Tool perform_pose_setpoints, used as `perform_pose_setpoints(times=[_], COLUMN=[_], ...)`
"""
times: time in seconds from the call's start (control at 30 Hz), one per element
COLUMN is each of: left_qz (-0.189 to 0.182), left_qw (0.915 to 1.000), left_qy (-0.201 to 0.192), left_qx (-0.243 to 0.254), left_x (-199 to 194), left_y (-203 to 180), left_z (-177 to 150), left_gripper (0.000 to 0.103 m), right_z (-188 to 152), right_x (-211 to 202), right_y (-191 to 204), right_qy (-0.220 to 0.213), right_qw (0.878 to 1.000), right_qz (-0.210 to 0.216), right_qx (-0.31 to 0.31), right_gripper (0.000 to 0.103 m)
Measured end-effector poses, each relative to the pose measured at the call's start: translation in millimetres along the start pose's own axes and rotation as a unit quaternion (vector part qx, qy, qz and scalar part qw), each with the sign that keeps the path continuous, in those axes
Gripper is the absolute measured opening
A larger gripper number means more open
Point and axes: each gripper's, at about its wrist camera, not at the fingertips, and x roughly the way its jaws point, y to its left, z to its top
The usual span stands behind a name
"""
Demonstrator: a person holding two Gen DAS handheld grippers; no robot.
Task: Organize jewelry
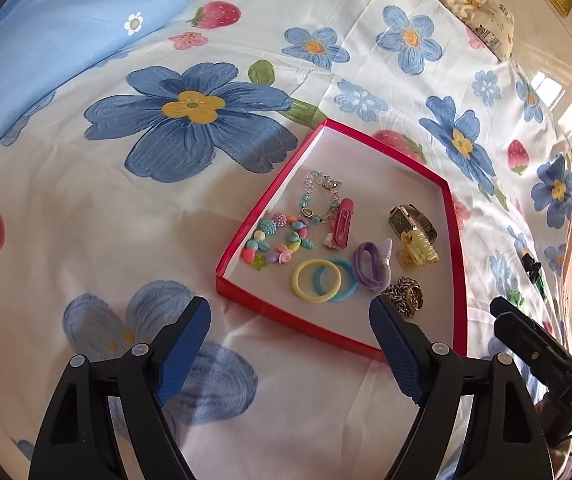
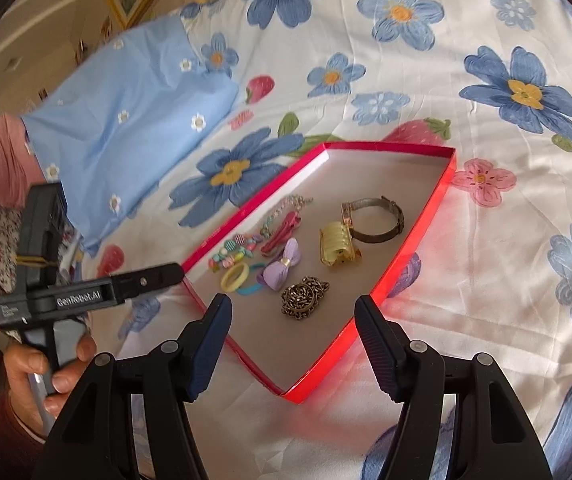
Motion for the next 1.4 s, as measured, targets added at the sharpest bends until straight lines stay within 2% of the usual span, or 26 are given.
perform_pose_setpoints(times=[0.1,0.17,0.23,0.33,0.43,0.5,0.6,0.63,0.73,0.8,0.93,1.07,1.17,1.4], left_qz=[0.000,0.003,0.006,0.010,0.011,0.009,0.005,0.008,0.028,0.053,0.050,0.071,0.079,0.080], left_qw=[1.0000,0.9999,0.9997,0.9990,0.9972,0.9956,0.9920,0.9897,0.9828,0.9804,0.9854,0.9863,0.9864,0.9854], left_qy=[-0.010,-0.016,-0.020,-0.034,-0.056,-0.072,-0.101,-0.116,-0.150,-0.157,-0.145,-0.132,-0.126,-0.127], left_qx=[0.000,0.003,0.008,0.028,0.048,0.059,0.076,0.084,0.105,0.107,0.074,0.069,0.071,0.080], left_x=[-9,-16,-22,-37,-60,-78,-107,-118,-136,-135,-123,-106,-99,-95], left_y=[0,-1,-3,-9,-18,-22,-30,-33,-39,-39,-30,-29,-31,-36], left_z=[-11,-19,-24,-32,-38,-40,-38,-37,-42,-51,-70,-87,-92,-90], left_gripper=[0.087,0.088,0.088,0.088,0.088,0.089,0.097,0.102,0.102,0.102,0.102,0.102,0.102,0.102], right_z=[-5,-8,-10,-9,-4,2,18,24,34,34,16,-8,-20,-32], right_x=[-11,-17,-24,-36,-53,-69,-92,-101,-119,-119,-103,-80,-67,-55], right_y=[-2,-2,0,7,20,28,44,50,64,71,65,58,56,46], right_qy=[-0.024,-0.036,-0.047,-0.062,-0.079,-0.098,-0.125,-0.137,-0.162,-0.164,-0.167,-0.144,-0.125,-0.099], right_qw=[1.000,0.999,0.999,0.998,0.996,0.994,0.989,0.986,0.980,0.977,0.978,0.981,0.982,0.986], right_qz=[0.009,0.013,0.012,-0.001,-0.028,-0.036,-0.049,-0.048,-0.050,-0.067,-0.079,-0.083,-0.096,-0.099], right_qx=[0.012,0.016,0.015,0.000,-0.022,-0.039,-0.067,-0.077,-0.104,-0.117,-0.100,-0.097,-0.106,-0.095], right_gripper=[0.067,0.074,0.077,0.078,0.086,0.088,0.094,0.096,0.103,0.103,0.103,0.103,0.103,0.103])
